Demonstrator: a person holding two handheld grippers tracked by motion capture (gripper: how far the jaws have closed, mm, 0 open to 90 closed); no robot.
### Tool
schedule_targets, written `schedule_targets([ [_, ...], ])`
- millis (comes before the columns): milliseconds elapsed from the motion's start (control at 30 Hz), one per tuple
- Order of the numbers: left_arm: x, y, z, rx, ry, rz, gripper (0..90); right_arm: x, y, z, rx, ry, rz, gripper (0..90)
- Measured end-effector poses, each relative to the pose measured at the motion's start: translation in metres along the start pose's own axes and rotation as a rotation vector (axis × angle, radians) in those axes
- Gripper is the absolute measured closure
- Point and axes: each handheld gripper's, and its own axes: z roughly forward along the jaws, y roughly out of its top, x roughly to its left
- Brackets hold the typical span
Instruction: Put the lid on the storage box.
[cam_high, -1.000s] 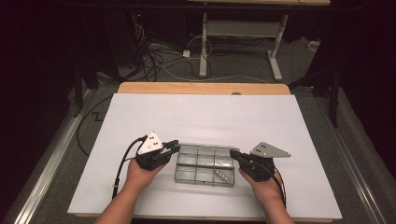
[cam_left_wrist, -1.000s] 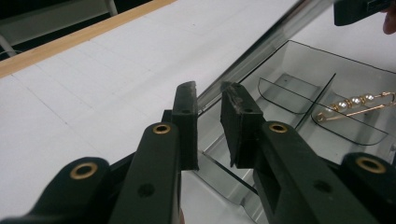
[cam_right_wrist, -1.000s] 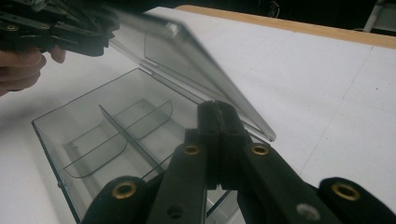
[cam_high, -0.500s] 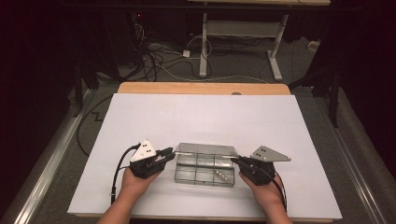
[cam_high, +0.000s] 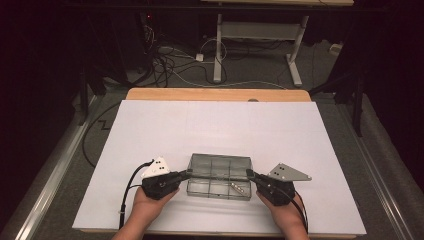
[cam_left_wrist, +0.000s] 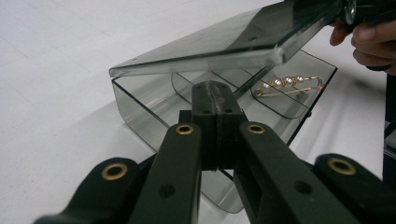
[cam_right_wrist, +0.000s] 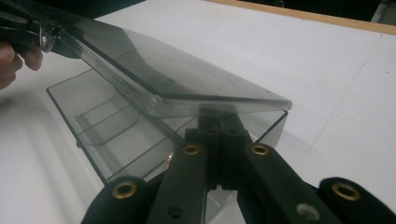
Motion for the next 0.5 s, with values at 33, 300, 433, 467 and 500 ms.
schedule_targets([
  [33,-0.0004,-0.0004,0.0006,0.000,-0.002,0.000,87.7,0.0006,-0.0009,-0.0007,0.004,-0.002,-0.002,90.0],
  [300,-0.0024,-0.0028,0.0026,0.000,-0.005,0.010,87.7,0.0017,-0.0078,-0.0026,0.024,-0.011,-0.009,90.0],
  [433,-0.0020,-0.0038,0.0023,0.000,-0.004,0.009,87.7,0.0019,-0.0085,-0.0050,0.025,-0.015,-0.012,90.0],
  [467,-0.0020,-0.0041,0.0024,0.001,-0.004,0.009,87.7,0.0022,-0.0087,-0.0054,0.026,-0.016,-0.014,90.0],
  [500,-0.0021,-0.0044,0.0025,0.003,-0.003,0.010,87.7,0.0023,-0.0091,-0.0059,0.027,-0.019,-0.017,90.0],
])
